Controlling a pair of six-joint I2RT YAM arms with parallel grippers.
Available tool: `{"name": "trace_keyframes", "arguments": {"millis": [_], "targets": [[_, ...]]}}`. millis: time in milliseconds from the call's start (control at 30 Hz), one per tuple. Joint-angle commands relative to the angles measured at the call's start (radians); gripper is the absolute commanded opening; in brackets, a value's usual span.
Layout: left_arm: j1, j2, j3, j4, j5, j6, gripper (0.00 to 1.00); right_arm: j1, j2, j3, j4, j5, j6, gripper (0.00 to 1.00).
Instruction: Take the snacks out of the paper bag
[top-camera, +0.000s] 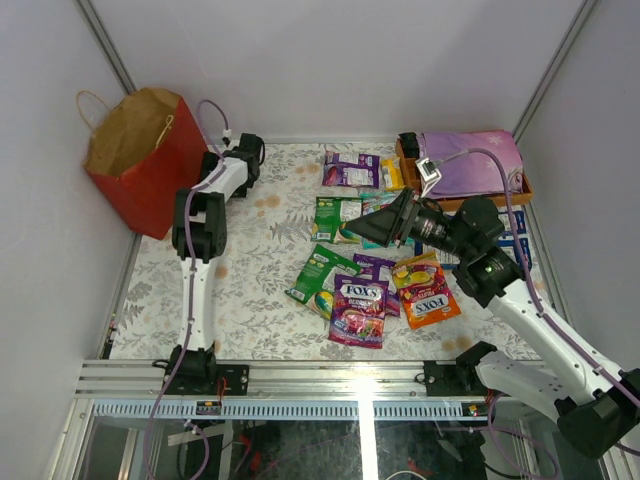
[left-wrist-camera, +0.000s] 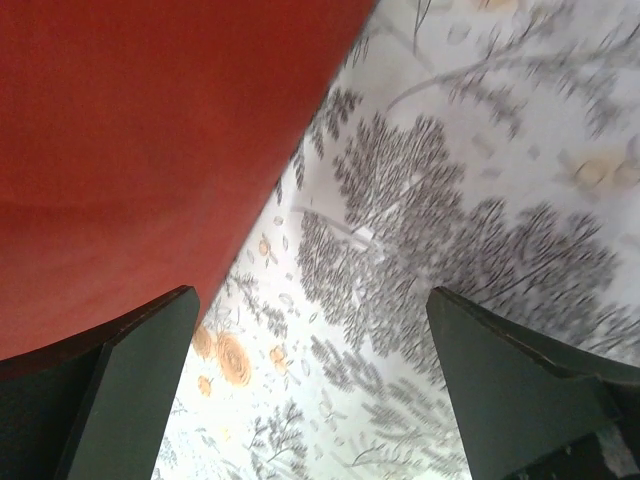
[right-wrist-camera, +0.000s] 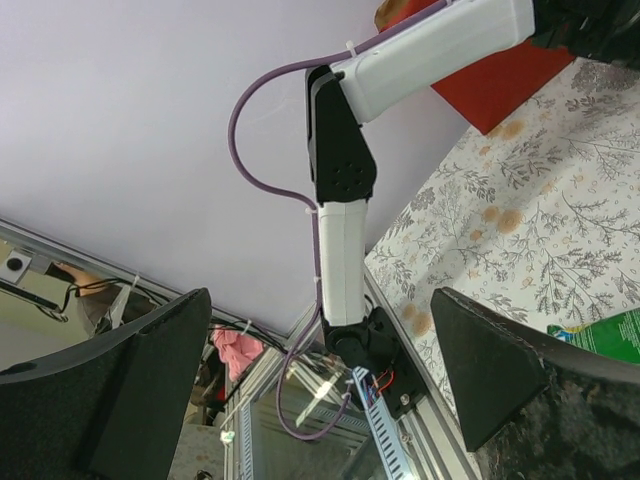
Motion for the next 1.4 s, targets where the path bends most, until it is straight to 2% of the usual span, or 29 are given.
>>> {"name": "trace_keyframes", "arguments": {"millis": [0,567,833,1200,1367], "targets": [[-0.011,0.141,0.119,-0.050,-0.021,-0.004,1.00,-0.004,0.014,0.005,0.032,-0.002,-0.019,0.99],[0.031,0.292,0.405,0.072,0.028,0.053,1.00,-0.004,0.137,0.016,0.077,0.005,-0.017,0.99],[0.067,0.319,0.460,0.175,0.022,0.074,1.00,-0.003,0.168,0.022,0.066,0.017,-0.023,0.99],[0.102,0.305,0.496,0.284,0.120,0.074,1.00,-0.003,0.232,0.036,0.079,0.008,-0.022,0.99],[0.109,0.283,0.495,0.393,0.147,0.111,1.00,0.004,0.243,0.048,0.042,0.016,-0.048,0.99]]}}
